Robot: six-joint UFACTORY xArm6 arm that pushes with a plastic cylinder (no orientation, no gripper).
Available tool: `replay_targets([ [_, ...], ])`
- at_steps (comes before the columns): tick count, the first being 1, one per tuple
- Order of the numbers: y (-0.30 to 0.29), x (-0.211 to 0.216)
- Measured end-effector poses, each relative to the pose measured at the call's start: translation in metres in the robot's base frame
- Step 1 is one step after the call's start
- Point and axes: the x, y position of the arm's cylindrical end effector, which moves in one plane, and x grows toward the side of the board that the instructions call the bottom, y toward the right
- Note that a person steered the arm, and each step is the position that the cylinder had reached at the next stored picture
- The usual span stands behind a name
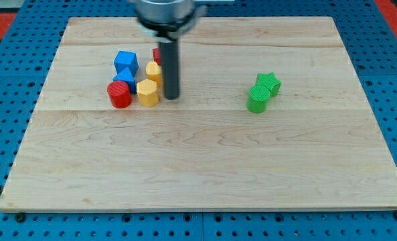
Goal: Push the yellow heart towards the top left corner
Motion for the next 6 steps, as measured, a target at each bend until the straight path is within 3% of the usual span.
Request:
replay_targets([
  [1,-0.001,-0.051],
  [4,-0.003,-0.133],
  [6,-0.090,-0.145],
])
